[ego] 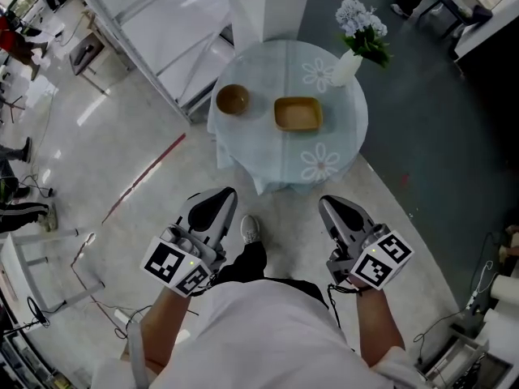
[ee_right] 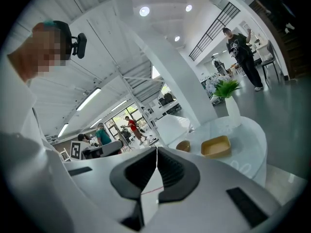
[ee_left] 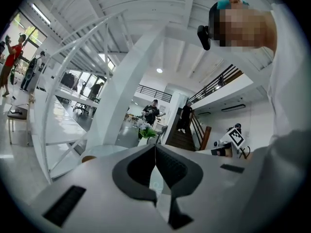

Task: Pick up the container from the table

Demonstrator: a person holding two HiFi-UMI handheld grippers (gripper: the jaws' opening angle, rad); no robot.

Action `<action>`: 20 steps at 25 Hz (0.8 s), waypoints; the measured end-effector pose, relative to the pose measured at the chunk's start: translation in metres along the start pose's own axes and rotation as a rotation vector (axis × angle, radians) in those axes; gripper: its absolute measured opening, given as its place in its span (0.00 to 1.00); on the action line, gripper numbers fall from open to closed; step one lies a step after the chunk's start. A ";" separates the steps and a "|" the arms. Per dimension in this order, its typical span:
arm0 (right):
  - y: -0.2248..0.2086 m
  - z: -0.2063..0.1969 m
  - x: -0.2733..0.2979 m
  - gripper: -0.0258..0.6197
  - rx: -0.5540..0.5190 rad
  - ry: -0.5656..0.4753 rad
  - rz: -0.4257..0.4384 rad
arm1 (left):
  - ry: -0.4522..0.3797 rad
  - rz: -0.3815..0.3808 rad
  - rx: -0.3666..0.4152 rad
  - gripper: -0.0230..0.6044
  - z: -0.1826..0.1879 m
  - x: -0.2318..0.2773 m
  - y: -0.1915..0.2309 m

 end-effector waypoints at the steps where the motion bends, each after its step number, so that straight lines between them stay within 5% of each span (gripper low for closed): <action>1: -0.001 0.004 0.005 0.08 0.001 0.002 -0.004 | 0.001 -0.004 -0.001 0.07 0.003 0.002 0.006; 20: -0.016 0.054 0.063 0.08 -0.004 0.011 -0.052 | -0.002 -0.028 0.000 0.07 0.038 0.024 0.078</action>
Point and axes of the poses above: the fingertips, and each gripper's own axes: x forward along the fingers, y to its left, z out of its top, the point moved 4 cm from there along -x, backward along the fingers, and after that the axes turned 13 degrees about y, right-handed, at the moved point
